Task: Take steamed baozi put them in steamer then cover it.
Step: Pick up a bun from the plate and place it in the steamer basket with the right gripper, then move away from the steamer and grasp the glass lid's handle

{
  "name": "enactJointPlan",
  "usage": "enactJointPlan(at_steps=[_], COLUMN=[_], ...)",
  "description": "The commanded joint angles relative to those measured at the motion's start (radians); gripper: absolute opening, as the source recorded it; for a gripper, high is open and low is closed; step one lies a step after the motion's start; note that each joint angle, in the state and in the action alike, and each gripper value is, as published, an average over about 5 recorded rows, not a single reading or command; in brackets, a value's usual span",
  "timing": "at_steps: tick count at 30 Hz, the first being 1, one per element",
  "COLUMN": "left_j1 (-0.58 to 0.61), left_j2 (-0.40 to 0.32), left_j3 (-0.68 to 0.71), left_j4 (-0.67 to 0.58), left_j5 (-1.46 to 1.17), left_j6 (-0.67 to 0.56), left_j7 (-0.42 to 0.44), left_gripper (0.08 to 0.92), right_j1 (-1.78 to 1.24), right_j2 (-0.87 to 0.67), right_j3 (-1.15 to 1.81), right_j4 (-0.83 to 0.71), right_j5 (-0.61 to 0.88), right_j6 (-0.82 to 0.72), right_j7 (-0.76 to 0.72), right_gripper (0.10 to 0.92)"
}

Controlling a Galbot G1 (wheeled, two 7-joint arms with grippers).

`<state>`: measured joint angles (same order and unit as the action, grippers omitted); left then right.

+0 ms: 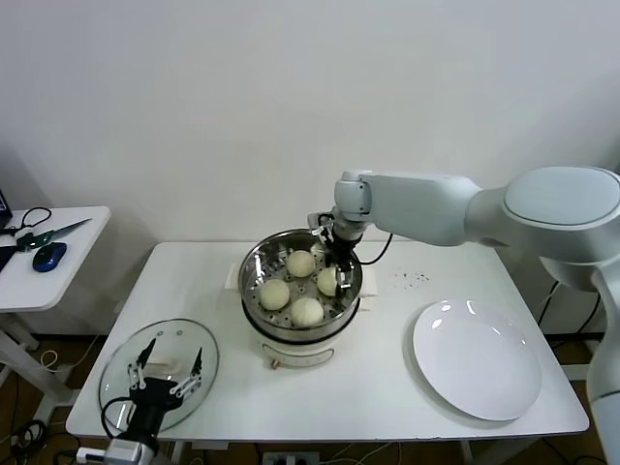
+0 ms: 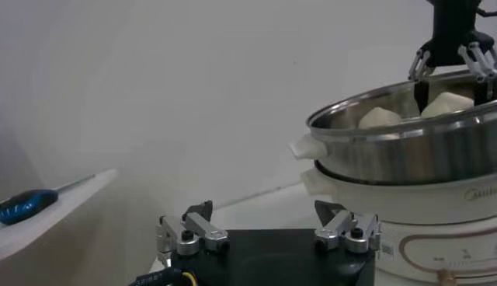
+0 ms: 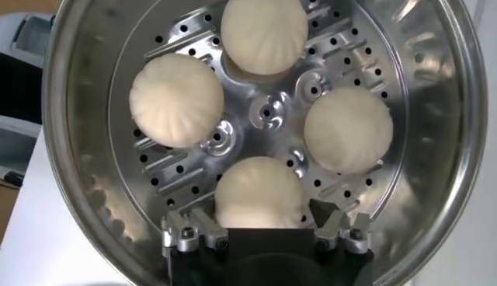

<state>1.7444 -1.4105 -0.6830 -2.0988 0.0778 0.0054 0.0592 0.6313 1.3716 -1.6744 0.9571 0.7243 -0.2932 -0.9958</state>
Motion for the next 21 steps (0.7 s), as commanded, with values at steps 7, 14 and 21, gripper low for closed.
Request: enactJointPlan(at_steps=[7, 14, 21], left_j1=[-0.005, 0.002, -0.005], left_j2=[0.012, 0.009, 0.0], left_j3=[-0.017, -0.017, -0.026], left_j4=[-0.002, -0.007, -0.013], left_j5=[-0.005, 0.003, 0.024], left_j6=[0.003, 0.003, 0.007], left_j7=[0.0, 0.0, -0.003], left_gripper=[0.823, 0.823, 0.823], right_j1=[0.07, 0.082, 0.016], right_j2=[-0.092, -0.209, -0.408], right_j3=[0.061, 0.151, 0.244], right_j4=[0.112, 0.147, 0.234], right_j5=[0.036, 0.023, 0.091], right_j6=[0.004, 0.058, 0.257], right_j7=[-0.032, -0.01, 0.263], right_gripper=[0.823, 0.823, 0.823])
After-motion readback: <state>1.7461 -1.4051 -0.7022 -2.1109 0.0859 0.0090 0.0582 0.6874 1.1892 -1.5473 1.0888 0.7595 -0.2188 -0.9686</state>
